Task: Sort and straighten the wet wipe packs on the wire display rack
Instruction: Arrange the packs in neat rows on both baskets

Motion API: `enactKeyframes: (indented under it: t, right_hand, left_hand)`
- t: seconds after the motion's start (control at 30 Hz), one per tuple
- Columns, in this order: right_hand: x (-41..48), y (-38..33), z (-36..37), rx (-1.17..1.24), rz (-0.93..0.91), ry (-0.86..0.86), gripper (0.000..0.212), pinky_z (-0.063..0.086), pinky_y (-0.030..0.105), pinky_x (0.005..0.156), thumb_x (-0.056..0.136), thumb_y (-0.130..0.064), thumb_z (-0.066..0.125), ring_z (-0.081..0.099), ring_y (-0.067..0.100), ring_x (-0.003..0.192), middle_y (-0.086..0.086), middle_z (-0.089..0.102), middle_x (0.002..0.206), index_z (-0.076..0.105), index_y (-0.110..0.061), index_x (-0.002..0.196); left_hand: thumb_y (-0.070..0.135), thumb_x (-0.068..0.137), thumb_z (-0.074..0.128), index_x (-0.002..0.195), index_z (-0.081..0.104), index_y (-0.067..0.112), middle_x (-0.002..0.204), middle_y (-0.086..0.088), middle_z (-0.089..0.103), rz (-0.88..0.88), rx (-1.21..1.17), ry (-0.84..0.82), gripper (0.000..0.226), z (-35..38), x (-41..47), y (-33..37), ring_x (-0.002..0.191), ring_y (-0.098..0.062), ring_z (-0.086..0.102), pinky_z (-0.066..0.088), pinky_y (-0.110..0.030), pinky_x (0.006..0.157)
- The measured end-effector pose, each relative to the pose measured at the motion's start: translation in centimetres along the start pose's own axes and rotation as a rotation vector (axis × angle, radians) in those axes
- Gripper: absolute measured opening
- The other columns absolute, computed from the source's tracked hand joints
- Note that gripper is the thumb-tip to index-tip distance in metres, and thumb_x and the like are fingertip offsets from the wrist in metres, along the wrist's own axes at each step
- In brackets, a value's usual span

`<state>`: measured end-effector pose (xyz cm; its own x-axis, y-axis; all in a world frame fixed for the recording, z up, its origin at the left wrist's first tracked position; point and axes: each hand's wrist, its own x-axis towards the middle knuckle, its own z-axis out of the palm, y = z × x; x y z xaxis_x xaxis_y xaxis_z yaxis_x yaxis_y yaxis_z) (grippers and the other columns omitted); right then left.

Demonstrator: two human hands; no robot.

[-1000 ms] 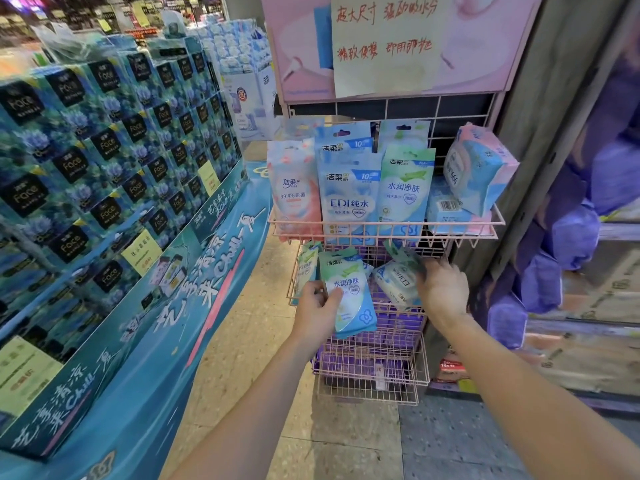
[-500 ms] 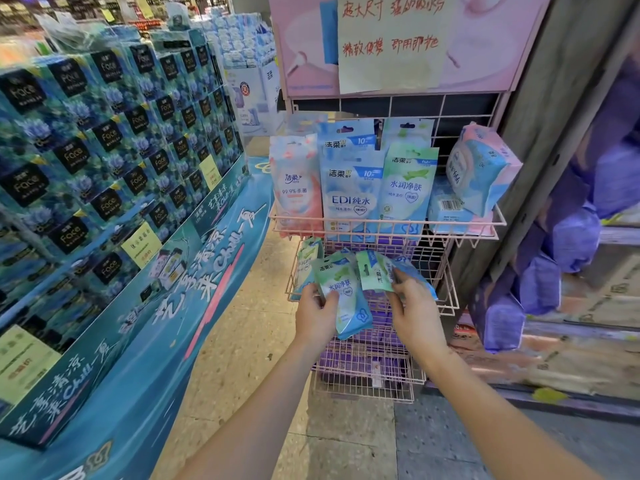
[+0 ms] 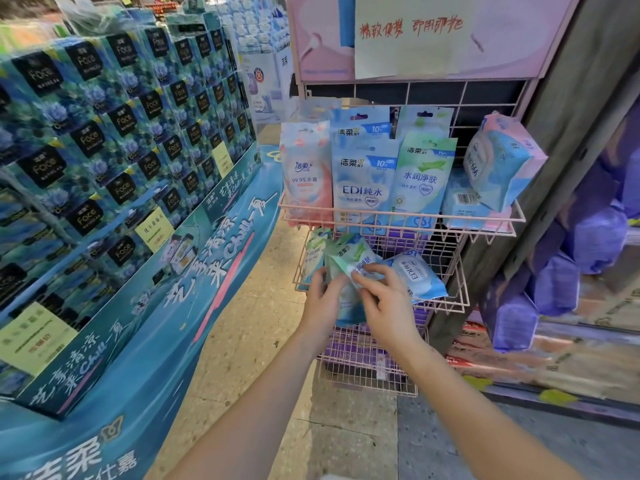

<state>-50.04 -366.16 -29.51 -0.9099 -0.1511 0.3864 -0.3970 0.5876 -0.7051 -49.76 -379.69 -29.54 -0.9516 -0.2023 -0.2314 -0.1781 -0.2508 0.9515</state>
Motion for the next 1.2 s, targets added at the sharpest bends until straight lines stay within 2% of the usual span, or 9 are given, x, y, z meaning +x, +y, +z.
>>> enactKeyframes:
  t: [0.1,0.2,0.37,0.47,0.6,0.83,0.93,1.07,1.2]
  right_hand:
    - [0.4,0.0,-0.3,0.078,0.021,-0.088,0.035,0.041,0.017,0.102,0.101,-0.005,0.055,0.051,0.005,0.122,-0.002,0.056,0.137,0.072,-0.02,0.128]
    - [0.4,0.1,-0.5,0.281,0.166,-0.063,0.043,0.051,0.012,0.084,0.098,-0.001,0.053,0.061,-0.01,0.099,-0.008,0.066,0.124,0.069,-0.034,0.122]
    - [0.3,1.0,1.0,0.067,0.301,0.013,0.046,0.046,0.033,0.099,0.094,-0.024,0.067,0.054,0.019,0.118,0.006,0.061,0.121,0.059,-0.014,0.138]
    - [-0.2,0.3,2.3,0.109,0.292,-0.041,0.035,0.044,0.013,0.071,0.091,-0.034,0.073,0.061,0.007,0.087,-0.002,0.066,0.102,0.071,-0.014,0.12]
    - [-0.5,-1.2,4.6,0.055,0.223,-0.139,0.027,0.045,0.027,0.064,0.084,-0.047,0.074,0.059,0.006,0.073,-0.007,0.067,0.082,0.075,-0.021,0.087]
    - [4.0,-2.3,5.8,0.172,0.4,-0.024,0.028,0.048,0.021,0.064,0.094,-0.035,0.066,0.066,0.003,0.076,-0.014,0.069,0.087,0.07,-0.018,0.117]
    - [7.4,-2.7,7.0,0.053,0.499,-0.013,0.041,0.052,0.029,0.07,0.094,-0.04,0.067,0.07,0.023,0.085,0.005,0.075,0.103,0.062,-0.01,0.122]
    - [10.3,-3.4,9.7,-0.173,0.656,-0.215,0.067,0.051,0.033,0.071,0.09,-0.056,0.065,0.069,0.033,0.102,0.017,0.069,0.118,0.056,0.0,0.126]
    - [10.9,-4.0,11.9,-0.177,0.746,-0.18,0.067,0.05,0.039,0.076,0.085,-0.047,0.074,0.063,0.035,0.114,0.014,0.059,0.129,0.047,-0.006,0.132]
  left_hand:
    - [0.031,0.092,0.076,0.121,0.063,0.035,0.112,0.004,0.079,0.035,-0.009,-0.025,0.033,-0.5,-0.3,-0.6,0.101,-0.016,0.077,0.062,-0.028,0.078]
    - [0.021,0.097,0.071,0.119,0.064,0.034,0.104,0.009,0.08,0.036,-0.016,0.031,0.026,-1.4,-0.3,-0.9,0.092,-0.008,0.078,0.058,-0.017,0.067]
    - [0.019,0.097,0.064,0.118,0.064,0.035,0.101,0.011,0.08,0.001,-0.052,0.078,0.026,-3.1,0.0,-0.1,0.089,-0.006,0.078,0.058,-0.018,0.062]
    - [0.018,0.099,0.059,0.118,0.063,0.031,0.097,0.012,0.08,-0.038,-0.063,0.132,0.024,-4.1,0.2,0.1,0.079,-0.003,0.077,0.056,-0.018,0.054]
    - [0.008,0.095,0.063,0.114,0.062,0.023,0.101,-0.003,0.079,-0.023,-0.036,0.153,0.024,-5.8,0.4,0.0,0.077,-0.015,0.079,0.058,-0.026,0.056]
    - [0.012,0.097,0.068,0.114,0.061,0.027,0.11,-0.005,0.077,-0.017,-0.016,0.212,0.024,-10.4,1.5,1.5,0.089,-0.023,0.079,0.063,-0.043,0.076]
    - [0.014,0.095,0.072,0.123,0.058,0.024,0.116,-0.006,0.076,-0.018,0.015,0.188,0.033,-11.8,1.7,2.2,0.099,-0.026,0.077,0.062,-0.052,0.086]
    - [0.016,0.094,0.076,0.13,0.054,0.024,0.121,-0.005,0.073,-0.009,0.058,0.157,0.043,-13.2,2.1,2.8,0.101,-0.024,0.077,0.064,-0.047,0.08]
    - [0.02,0.094,0.076,0.134,0.053,0.021,0.124,-0.005,0.073,-0.007,0.095,0.132,0.046,-14.6,2.8,3.4,0.103,-0.025,0.076,0.063,-0.038,0.069]
